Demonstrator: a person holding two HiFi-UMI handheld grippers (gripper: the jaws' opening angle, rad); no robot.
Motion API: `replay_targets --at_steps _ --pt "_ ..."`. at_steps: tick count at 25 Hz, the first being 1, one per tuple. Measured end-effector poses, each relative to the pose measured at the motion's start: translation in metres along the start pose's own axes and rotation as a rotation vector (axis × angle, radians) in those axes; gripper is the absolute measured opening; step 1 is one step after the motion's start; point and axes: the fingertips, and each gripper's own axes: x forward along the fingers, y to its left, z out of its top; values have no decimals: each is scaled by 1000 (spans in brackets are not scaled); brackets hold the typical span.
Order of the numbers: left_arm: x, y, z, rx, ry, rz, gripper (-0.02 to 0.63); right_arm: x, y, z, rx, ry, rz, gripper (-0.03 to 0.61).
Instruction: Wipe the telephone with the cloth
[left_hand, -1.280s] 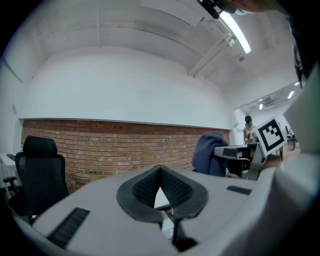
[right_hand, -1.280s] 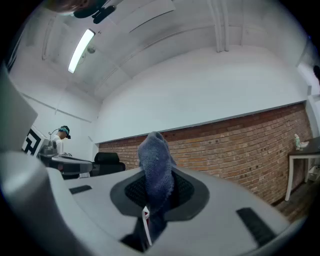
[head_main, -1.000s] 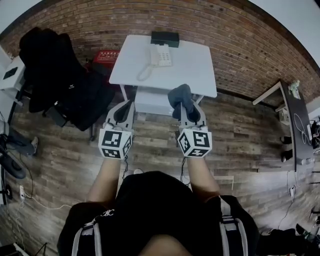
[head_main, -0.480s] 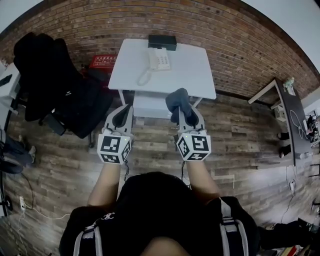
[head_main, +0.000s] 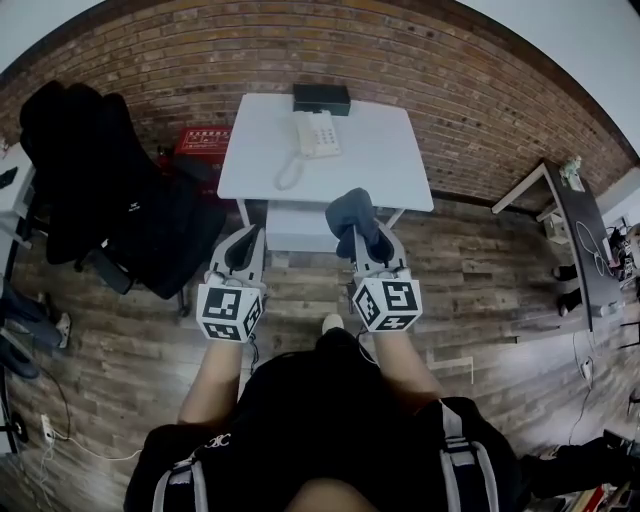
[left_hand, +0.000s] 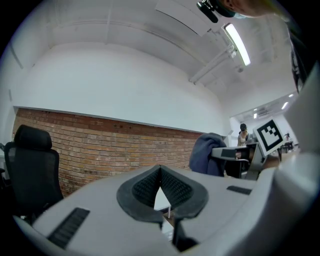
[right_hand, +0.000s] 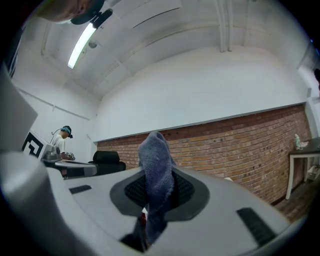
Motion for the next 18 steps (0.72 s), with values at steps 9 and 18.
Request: replay_targets --at_steps 9,18 --pt "77 32 -3 18 19 19 -5 80 -31 -7 -4 -26 25 44" --pt "197 63 -3 2 48 50 -5 194 -100 -15 -7 3 67 44"
